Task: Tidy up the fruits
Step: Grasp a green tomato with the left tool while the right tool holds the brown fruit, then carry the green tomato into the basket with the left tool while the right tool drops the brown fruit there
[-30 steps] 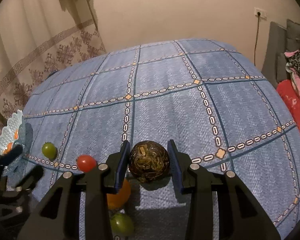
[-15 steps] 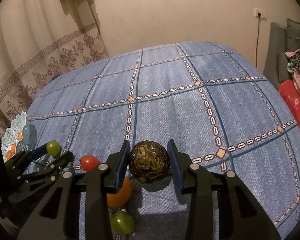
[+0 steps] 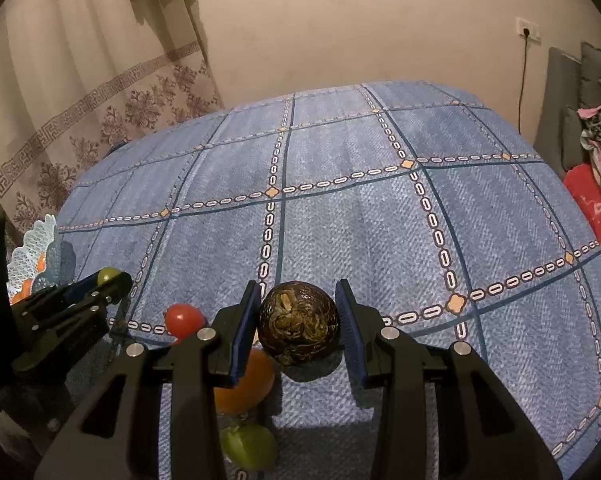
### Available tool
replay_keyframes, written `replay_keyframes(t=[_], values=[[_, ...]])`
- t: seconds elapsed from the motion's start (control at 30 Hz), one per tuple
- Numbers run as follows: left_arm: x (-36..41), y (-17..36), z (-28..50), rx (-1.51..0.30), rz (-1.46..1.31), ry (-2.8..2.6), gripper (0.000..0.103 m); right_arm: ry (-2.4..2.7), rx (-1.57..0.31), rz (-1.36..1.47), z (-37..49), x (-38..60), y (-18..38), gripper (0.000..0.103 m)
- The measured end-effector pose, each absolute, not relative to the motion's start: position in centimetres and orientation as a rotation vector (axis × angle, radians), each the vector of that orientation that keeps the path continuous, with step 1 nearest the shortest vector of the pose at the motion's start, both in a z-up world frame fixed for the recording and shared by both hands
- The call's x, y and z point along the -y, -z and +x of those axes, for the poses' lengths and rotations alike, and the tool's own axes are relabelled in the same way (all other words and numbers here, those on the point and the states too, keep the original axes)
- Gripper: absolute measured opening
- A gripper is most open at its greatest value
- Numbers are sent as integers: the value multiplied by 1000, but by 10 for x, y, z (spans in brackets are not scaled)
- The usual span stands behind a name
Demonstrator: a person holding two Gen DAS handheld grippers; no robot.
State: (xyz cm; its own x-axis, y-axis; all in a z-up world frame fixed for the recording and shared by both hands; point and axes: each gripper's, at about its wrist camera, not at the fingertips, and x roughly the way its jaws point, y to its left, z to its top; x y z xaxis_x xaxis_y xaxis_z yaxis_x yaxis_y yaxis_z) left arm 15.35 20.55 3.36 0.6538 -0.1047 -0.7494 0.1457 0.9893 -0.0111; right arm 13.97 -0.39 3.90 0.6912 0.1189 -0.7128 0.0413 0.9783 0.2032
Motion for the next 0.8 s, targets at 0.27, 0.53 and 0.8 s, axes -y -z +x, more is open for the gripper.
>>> replay_keyframes(t=[0.27, 0.53, 0.8], values=[[-208, -44, 144, -794, 46, 140, 28, -34, -786, 211, 135, 7, -41, 39], [-208, -64, 130, -725, 34, 147, 28, -30, -765, 227, 130, 12, -43, 39], [-211, -79, 121, -683, 15, 161, 28, -34, -739, 238, 128, 11, -48, 39]])
